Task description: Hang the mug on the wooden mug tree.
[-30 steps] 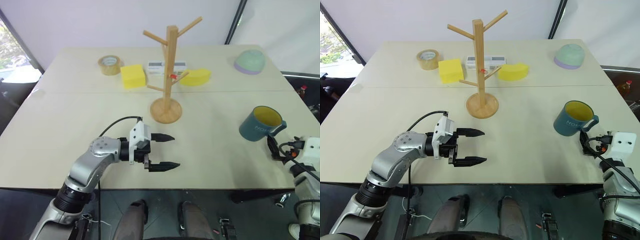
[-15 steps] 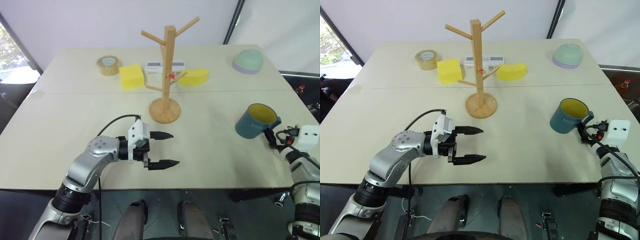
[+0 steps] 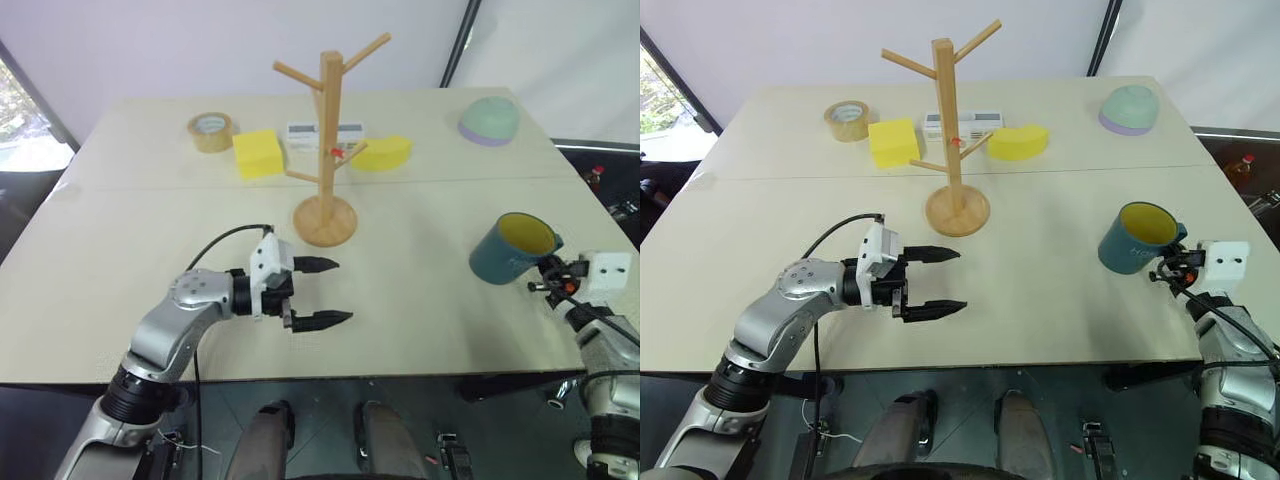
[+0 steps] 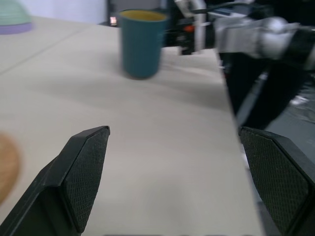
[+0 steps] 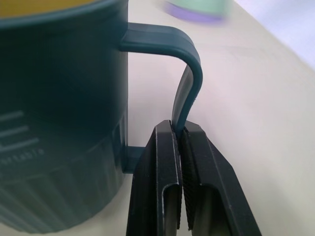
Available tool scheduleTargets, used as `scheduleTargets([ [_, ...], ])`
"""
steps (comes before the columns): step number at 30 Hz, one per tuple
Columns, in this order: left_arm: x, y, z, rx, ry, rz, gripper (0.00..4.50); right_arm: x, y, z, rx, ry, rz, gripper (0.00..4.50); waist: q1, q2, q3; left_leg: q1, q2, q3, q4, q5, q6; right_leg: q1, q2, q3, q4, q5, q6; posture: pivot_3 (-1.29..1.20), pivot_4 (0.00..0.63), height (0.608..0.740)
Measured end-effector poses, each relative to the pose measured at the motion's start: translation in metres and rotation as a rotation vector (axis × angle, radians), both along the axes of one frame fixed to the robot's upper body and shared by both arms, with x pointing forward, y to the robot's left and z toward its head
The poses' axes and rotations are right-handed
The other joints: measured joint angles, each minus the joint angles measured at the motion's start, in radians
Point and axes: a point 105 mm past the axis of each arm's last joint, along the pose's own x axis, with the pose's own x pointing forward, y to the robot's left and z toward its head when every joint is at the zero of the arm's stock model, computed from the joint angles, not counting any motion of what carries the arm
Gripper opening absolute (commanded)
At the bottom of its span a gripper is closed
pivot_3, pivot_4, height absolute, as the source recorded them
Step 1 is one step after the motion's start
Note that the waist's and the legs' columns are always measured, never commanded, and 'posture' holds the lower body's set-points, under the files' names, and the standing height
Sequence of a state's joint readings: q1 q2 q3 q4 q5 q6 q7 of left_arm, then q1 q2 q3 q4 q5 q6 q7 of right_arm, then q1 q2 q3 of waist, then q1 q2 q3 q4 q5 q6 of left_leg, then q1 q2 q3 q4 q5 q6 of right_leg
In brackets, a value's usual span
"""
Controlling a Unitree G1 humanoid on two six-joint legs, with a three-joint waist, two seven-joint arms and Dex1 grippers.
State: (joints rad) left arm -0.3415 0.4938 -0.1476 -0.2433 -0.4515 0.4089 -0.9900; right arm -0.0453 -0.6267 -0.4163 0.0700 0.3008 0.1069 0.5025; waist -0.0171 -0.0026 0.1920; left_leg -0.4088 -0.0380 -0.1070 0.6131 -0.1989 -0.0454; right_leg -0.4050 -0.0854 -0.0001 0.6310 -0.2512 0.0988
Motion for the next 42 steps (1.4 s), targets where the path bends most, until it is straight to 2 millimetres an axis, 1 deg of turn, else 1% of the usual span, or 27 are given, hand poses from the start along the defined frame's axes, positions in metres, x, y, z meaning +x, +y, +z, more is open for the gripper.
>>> scheduleTargets([
  [1,0.006,0.006,0.0,0.004,-0.014,0.034,4.5,0.001,0.011,0.009,-0.064,0.001,0.053,0.02,0.0,0.001,0.001,0.0,0.0,0.0,0.0,0.0,0.0,0.0,0.0,0.0,0.0,0.0,0.0,0.0,0.15,0.74],
  [2,0.015,0.016,0.001,0.013,-0.04,0.085,4.5,0.002,0.031,0.025,-0.165,0.003,0.148,0.02,-0.001,0.003,0.002,0.0,0.0,0.0,0.0,0.0,0.0,-0.001,0.0,0.001,0.001,0.0,0.0,0.0,0.15,0.74],
  [3,0.025,0.027,0.002,0.019,-0.06,0.14,4.5,0.002,0.057,0.044,-0.258,-0.018,0.255,0.02,-0.004,0.004,0.002,0.0,0.001,0.0,0.0,0.0,0.0,-0.001,0.001,0.001,0.001,0.0,-0.001,0.0,0.15,0.74],
  [5,0.037,0.045,0.007,0.024,-0.097,0.212,4.5,0.0,0.109,0.086,-0.378,-0.092,0.445,0.02,-0.004,0.003,0.003,0.0,0.003,-0.001,0.0,0.0,0.0,-0.002,0.004,0.001,0.001,0.001,-0.002,0.0,0.15,0.74],
  [6,0.04,0.049,0.009,0.025,-0.112,0.225,4.5,-0.004,0.128,0.103,-0.423,-0.128,0.51,0.02,0.001,0.003,0.003,0.0,0.003,-0.002,-0.001,0.0,0.0,-0.002,0.004,0.0,0.001,0.001,-0.002,0.0,0.15,0.74],
  [7,0.043,0.055,0.013,0.02,-0.133,0.244,4.5,-0.008,0.151,0.12,-0.48,-0.157,0.582,0.02,0.005,0.001,0.003,0.0,0.003,-0.003,-0.001,0.0,0.0,-0.002,0.004,-0.001,0.0,0.001,-0.002,0.0,0.15,0.74],
  [9,0.046,0.063,0.018,0.019,-0.15,0.266,4.5,-0.012,0.178,0.132,-0.551,-0.162,0.665,0.02,0.012,-0.001,0.003,-0.003,0.004,-0.005,-0.001,0.0,0.0,-0.002,0.003,-0.003,-0.002,0.001,-0.002,0.0,0.15,0.74],
  [10,0.048,0.07,0.02,0.011,-0.149,0.281,4.5,-0.009,0.193,0.135,-0.596,-0.14,0.704,0.02,0.01,-0.001,0.004,-0.004,0.003,-0.004,-0.001,0.0,0.0,-0.003,0.002,-0.003,-0.002,0.002,-0.005,0.0,0.15,0.74],
  [11,0.049,0.074,0.024,0.002,-0.154,0.286,4.5,-0.006,0.203,0.135,-0.635,-0.116,0.72,0.02,0.009,-0.001,0.004,-0.006,0.003,-0.004,-0.001,0.0,0.0,-0.005,-0.001,-0.003,-0.003,0.002,-0.005,0.0,0.15,0.74],
  [13,0.048,0.08,0.034,-0.018,-0.169,0.284,4.5,0.002,0.215,0.135,-0.685,-0.084,0.722,0.02,0.008,-0.001,0.004,-0.013,0.001,-0.004,0.0,0.0,0.0,-0.01,-0.003,-0.002,-0.004,0.002,-0.004,0.0,0.15,0.74],
  [15,0.047,0.085,0.041,-0.029,-0.177,0.285,4.5,0.013,0.224,0.139,-0.707,-0.064,0.707,0.02,0.005,-0.001,0.004,-0.019,-0.002,-0.003,0.0,0.0,0.0,-0.017,-0.006,0.0,-0.003,0.003,-0.003,0.0,0.15,0.74],
  [18,0.044,0.086,0.042,-0.026,-0.175,0.278,4.5,0.028,0.231,0.151,-0.701,-0.052,0.664,0.02,0.005,-0.002,0.004,-0.021,-0.003,0.001,0.0,0.0,-0.001,-0.019,-0.007,0.0,-0.003,0.008,0.007,0.0,0.15,0.74],
  [22,0.041,0.083,0.043,-0.039,-0.174,0.273,4.5,0.04,0.236,0.159,-0.703,-0.036,0.635,0.02,0.004,-0.002,0.004,-0.021,-0.003,0.001,-0.001,0.0,0.0,-0.02,-0.005,-0.001,-0.002,0.008,0.008,0.0,0.15,0.74],
  [28,0.037,0.078,0.047,-0.052,-0.174,0.26,4.5,0.053,0.234,0.15,-0.708,0.022,0.614,0.02,0.002,-0.002,0.004,-0.019,-0.002,0.0,0.0,0.001,-0.002,-0.02,-0.002,-0.001,0.0,0.009,0.006,0.0,0.15,0.74],
  [35,0.036,0.076,0.049,-0.074,-0.172,0.258,4.5,0.061,0.239,0.145,-0.711,0.031,0.615,0.02,-0.001,-0.002,0.004,-0.018,-0.001,0.0,0.001,0.002,-0.002,-0.02,0.0,0.0,0.001,0.009,0.006,0.0,0.15,0.74],
  [38,0.037,0.076,0.049,-0.076,-0.172,0.259,4.5,0.063,0.239,0.144,-0.709,0.034,0.612,0.97,-0.001,-0.002,0.004,-0.018,-0.001,0.0,0.001,0.002,-0.002,-0.02,0.0,0.0,0.001,0.01,0.006,0.0,0.15,0.74],
  [40,0.037,0.076,0.049,-0.077,-0.172,0.261,4.5,0.063,0.24,0.144,-0.711,0.029,0.61,1.84,0.0,-0.002,0.004,-0.018,-0.001,0.0,0.001,0.002,-0.002,-0.02,0.0,0.0,0.001,0.01,0.006,0.0,0.15,0.74],
  [42,0.037,0.076,0.049,-0.078,-0.172,0.264,4.5,0.063,0.241,0.145,-0.713,0.02,0.604,2.89,0.0,-0.002,0.004,-0.018,-0.001,0.0,0.001,0.002,-0.002,-0.02,0.0,0.0,0.001,0.01,0.006,0.0,0.15,0.74],
])
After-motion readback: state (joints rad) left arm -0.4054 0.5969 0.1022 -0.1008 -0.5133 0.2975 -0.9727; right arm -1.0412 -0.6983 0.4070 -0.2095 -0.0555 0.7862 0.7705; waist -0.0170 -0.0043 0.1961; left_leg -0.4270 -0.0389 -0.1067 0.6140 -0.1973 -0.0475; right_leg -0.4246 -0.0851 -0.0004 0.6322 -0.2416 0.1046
